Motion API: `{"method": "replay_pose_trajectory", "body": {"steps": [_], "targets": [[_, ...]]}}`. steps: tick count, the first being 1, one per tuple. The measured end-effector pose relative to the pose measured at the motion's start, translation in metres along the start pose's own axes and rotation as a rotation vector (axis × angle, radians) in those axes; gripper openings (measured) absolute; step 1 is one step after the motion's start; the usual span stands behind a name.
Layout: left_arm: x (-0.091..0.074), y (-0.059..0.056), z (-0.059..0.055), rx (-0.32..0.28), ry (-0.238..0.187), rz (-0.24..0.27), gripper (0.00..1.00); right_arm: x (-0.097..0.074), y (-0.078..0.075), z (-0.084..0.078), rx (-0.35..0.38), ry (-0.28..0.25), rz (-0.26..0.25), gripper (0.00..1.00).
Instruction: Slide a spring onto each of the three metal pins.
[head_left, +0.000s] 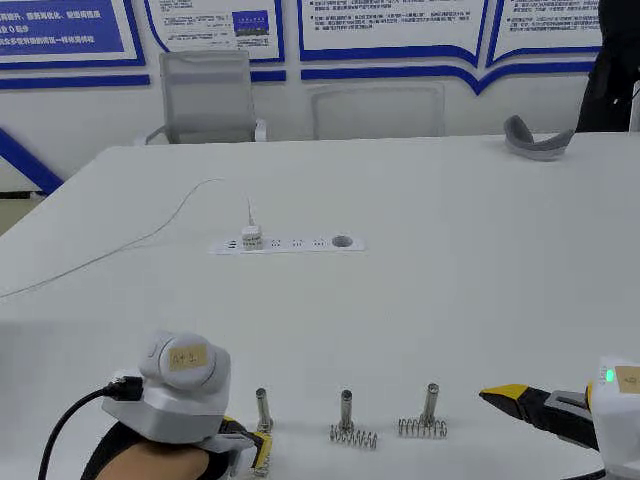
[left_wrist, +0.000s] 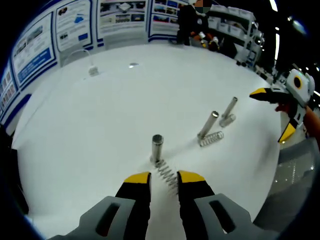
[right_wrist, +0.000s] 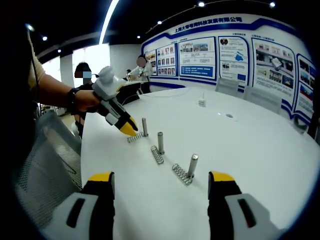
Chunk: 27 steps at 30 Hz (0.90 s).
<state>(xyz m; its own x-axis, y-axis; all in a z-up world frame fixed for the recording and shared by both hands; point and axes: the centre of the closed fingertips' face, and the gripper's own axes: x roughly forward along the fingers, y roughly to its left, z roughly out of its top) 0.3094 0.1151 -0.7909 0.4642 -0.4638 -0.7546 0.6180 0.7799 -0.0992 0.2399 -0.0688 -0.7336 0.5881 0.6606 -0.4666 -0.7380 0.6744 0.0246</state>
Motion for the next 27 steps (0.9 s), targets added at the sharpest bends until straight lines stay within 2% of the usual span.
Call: {"method": "replay_pose_trajectory", "body": {"steps": [13, 27], "targets": [[0.003, -0.006, -0.007, 0.003, 0.017, 0.0, 0.2, -0.001, 0.0, 0.0, 0.0, -0.002, 0.001, 0.78], [0.003, -0.003, -0.015, 0.018, 0.043, 0.011, 0.19, 0.0, 0.0, 0.0, 0.001, -0.002, 0.004, 0.78]]}}
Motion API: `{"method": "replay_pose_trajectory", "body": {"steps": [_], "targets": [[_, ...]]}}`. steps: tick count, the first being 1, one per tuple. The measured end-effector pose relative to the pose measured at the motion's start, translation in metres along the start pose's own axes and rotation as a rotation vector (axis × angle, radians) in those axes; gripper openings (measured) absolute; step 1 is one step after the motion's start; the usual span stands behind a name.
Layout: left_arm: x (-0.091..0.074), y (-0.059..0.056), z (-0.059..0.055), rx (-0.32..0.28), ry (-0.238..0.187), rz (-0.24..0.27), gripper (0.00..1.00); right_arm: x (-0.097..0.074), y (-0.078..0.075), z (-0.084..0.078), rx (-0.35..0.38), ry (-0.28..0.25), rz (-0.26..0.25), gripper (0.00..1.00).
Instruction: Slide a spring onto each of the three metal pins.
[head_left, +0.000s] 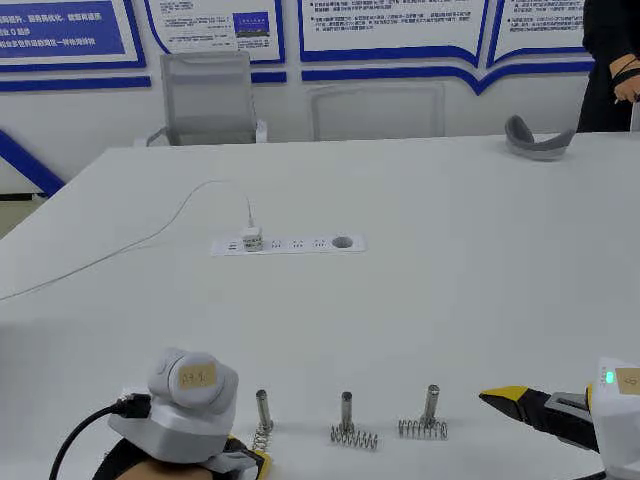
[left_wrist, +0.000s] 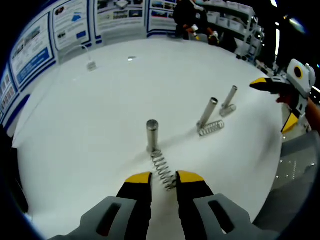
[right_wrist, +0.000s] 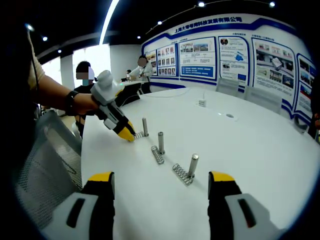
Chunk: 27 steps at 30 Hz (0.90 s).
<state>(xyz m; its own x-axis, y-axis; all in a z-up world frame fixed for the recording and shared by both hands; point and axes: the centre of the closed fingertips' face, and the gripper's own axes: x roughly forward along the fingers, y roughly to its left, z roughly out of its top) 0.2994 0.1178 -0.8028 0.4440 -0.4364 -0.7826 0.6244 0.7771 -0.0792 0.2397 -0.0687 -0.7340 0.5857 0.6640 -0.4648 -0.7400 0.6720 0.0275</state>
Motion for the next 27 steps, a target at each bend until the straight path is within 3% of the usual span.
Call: {"method": "replay_pose_trajectory", "body": {"steps": [11, 27], "targets": [[-0.0031, 0.0072, -0.0035, 0.01, 0.009, 0.015, 0.18, 0.0002, 0.0012, 0.0004, -0.001, 0.002, 0.002, 0.78], [-0.0046, 0.0081, -0.0065, 0.055, 0.016, 0.028, 0.12, -0.0005, 0.002, 0.0008, -0.003, 0.002, 0.001, 0.78]]}}
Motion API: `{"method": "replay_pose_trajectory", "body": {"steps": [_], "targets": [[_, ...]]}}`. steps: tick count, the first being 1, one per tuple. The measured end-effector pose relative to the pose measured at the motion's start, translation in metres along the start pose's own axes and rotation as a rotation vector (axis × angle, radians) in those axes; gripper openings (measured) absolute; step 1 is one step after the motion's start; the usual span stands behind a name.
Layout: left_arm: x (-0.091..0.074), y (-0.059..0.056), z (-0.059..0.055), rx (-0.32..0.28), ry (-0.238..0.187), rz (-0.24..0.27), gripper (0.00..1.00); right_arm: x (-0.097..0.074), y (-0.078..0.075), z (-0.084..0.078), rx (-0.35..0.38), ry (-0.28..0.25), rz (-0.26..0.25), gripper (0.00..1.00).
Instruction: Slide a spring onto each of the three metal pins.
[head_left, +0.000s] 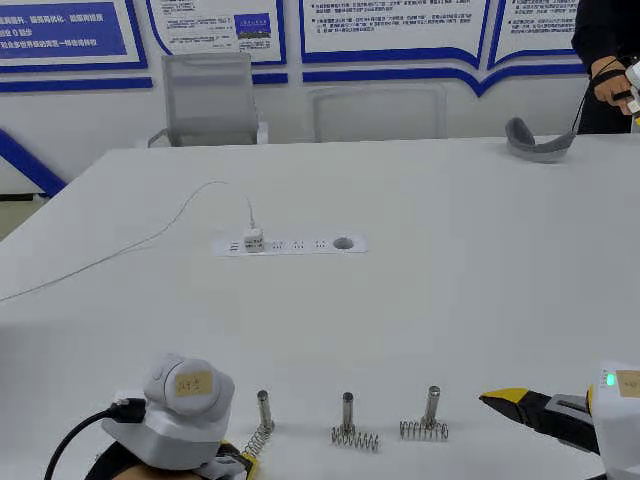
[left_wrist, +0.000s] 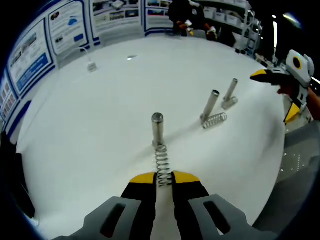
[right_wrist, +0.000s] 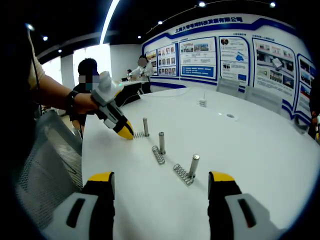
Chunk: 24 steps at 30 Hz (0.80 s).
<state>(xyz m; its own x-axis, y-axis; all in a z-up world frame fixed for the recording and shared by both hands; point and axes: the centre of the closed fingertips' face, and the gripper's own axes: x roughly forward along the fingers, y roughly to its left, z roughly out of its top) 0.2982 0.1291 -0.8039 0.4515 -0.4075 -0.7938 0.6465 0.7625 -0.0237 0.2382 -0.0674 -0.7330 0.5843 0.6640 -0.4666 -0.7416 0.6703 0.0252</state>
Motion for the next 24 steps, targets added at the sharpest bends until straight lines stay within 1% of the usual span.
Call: {"method": "replay_pose_trajectory", "body": {"steps": [5, 13, 19, 24], "targets": [[-0.0005, 0.0013, -0.001, -0.002, -0.001, 0.0, 0.11, 0.0001, -0.0001, 0.0007, -0.002, -0.001, -0.001, 0.78], [-0.003, 0.0028, -0.0043, 0.024, 0.004, 0.0, 0.1, 0.0, -0.0004, 0.0006, -0.003, 0.002, -0.002, 0.78], [-0.0056, 0.0005, -0.0075, 0.039, 0.005, -0.019, 0.1, -0.0003, -0.0004, 0.0023, -0.006, -0.001, -0.003, 0.78], [-0.0092, -0.0031, -0.0082, 0.049, -0.006, -0.042, 0.1, -0.0019, -0.0005, 0.0034, -0.006, -0.003, -0.007, 0.78]]}}
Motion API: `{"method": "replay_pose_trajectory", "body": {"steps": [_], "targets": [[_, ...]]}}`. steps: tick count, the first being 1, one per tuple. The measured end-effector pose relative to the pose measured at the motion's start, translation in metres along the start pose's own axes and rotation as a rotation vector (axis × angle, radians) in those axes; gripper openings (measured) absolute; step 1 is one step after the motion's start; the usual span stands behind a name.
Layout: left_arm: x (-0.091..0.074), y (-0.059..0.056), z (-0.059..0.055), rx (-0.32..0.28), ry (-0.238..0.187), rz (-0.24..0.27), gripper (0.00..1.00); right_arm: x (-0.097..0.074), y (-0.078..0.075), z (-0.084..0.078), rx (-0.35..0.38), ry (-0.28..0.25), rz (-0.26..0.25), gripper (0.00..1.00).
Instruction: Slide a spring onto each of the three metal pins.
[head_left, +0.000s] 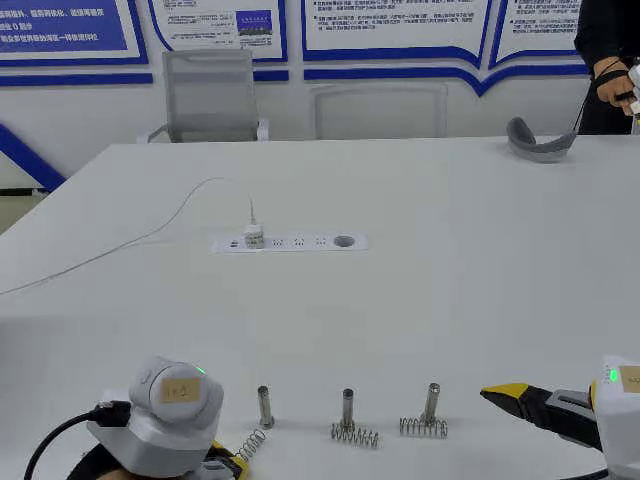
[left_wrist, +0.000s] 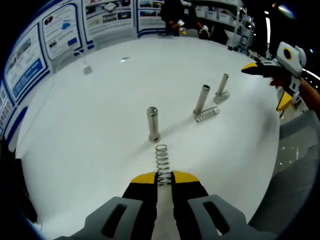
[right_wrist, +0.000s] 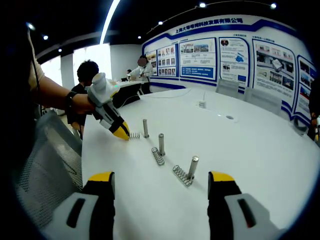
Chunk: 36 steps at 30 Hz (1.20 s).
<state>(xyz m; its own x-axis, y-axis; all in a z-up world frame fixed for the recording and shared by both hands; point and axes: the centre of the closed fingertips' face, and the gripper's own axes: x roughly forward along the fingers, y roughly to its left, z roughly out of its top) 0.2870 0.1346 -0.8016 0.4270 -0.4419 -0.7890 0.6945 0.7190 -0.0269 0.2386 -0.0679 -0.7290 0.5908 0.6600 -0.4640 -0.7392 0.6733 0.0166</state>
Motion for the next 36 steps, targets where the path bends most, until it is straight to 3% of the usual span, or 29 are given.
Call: {"method": "replay_pose_trajectory", "body": {"steps": [14, 18, 36], "targets": [[-0.008, -0.011, 0.0, 0.057, -0.028, -0.08, 0.1, -0.004, 0.004, -0.001, 0.013, 0.009, 0.001, 0.73], [-0.009, -0.016, 0.0, 0.098, -0.038, -0.111, 0.1, -0.005, 0.005, -0.001, 0.018, 0.015, 0.005, 0.71], [-0.013, -0.029, -0.001, 0.254, -0.069, -0.163, 0.1, 0.001, 0.024, 0.003, 0.048, 0.063, 0.097, 0.5]]}}
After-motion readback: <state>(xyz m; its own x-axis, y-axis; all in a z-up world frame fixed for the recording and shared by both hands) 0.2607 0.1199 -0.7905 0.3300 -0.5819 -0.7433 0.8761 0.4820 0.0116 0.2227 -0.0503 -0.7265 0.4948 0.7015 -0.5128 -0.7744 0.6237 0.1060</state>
